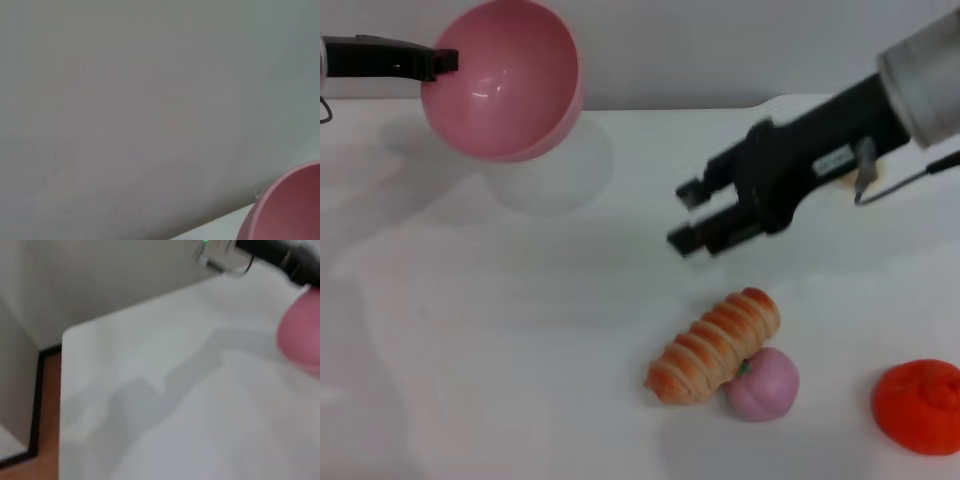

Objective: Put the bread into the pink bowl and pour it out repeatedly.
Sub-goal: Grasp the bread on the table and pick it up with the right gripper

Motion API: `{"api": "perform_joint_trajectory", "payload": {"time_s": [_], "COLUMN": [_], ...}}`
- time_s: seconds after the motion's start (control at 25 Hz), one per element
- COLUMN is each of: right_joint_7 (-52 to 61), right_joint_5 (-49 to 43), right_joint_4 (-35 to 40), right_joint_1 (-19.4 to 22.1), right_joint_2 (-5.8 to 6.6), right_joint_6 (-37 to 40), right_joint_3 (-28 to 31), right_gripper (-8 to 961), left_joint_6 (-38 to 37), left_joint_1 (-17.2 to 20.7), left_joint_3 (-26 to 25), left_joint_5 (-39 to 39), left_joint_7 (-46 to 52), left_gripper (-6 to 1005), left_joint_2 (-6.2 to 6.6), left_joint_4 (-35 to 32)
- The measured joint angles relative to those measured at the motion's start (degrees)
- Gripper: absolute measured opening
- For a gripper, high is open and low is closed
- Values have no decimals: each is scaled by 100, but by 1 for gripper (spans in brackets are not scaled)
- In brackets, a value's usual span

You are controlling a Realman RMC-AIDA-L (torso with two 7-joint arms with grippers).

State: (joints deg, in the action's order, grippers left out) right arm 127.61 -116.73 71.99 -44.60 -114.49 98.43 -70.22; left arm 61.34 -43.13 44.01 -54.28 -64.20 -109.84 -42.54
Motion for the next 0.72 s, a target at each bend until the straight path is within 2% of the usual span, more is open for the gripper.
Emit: {"api": "perform_joint_trajectory", "payload": {"time_s": [0.2,0.28,0.4,0.72], "right_joint_7": [99,115,117,-7], "right_joint_5": [-718,-962,-1091,-1101], "right_joint_4": [-272,-346,-450,-1224], "right_joint_1": [-283,-332,-339,-340], "right_joint_2": [-255,-340,-374,-387], "right_joint_6": [468,588,625,369], "right_joint_3": [-118,-166,-299,-387], "right_gripper": [559,587,630,630], "left_joint_6": [0,0,-9,-33], "left_joint_1": [-32,-37,-44,-46], "left_joint_3": [2,2,2,1], "left_joint_5": [5,6,7,6], "left_joint_7": [23,29,31,31], "left_gripper": [34,34,34,34], "left_joint_2": [-11,-18,-27,-54], "left_joint_4": [0,0,0,0]}}
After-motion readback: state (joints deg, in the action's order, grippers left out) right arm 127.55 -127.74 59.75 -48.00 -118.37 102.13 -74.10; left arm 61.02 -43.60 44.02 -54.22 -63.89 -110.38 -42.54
